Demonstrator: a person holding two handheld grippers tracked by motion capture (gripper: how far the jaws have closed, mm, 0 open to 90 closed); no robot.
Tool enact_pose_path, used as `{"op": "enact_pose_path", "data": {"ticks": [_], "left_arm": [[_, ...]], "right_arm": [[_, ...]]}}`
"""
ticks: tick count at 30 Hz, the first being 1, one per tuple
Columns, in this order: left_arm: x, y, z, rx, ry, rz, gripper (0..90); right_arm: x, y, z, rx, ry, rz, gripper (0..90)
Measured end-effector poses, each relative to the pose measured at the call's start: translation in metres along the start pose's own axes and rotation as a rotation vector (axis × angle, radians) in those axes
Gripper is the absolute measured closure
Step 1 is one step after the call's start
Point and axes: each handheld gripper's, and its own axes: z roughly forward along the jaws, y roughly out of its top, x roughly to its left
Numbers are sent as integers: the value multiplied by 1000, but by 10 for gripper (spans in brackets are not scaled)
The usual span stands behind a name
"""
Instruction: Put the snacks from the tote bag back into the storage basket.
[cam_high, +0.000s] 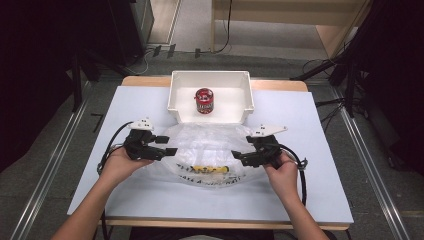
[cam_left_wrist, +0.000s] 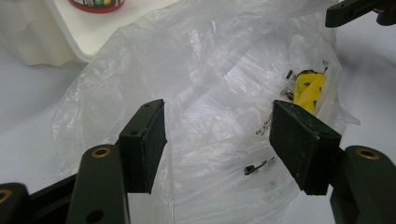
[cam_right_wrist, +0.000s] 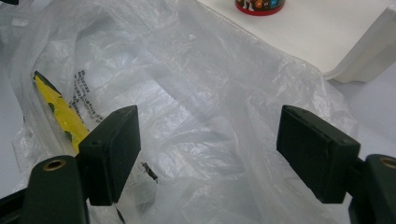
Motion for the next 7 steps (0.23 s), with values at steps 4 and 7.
{"op": "enact_pose_path", "data": {"ticks": [4, 7], "left_arm": [[0, 0, -1, 1, 2, 1, 376], [0, 0, -1, -10, -1, -2, 376]], "right_arm": [[0, 0, 0, -2, 1, -2, 227], [0, 0, 0, -3, 3, 0, 227]]}}
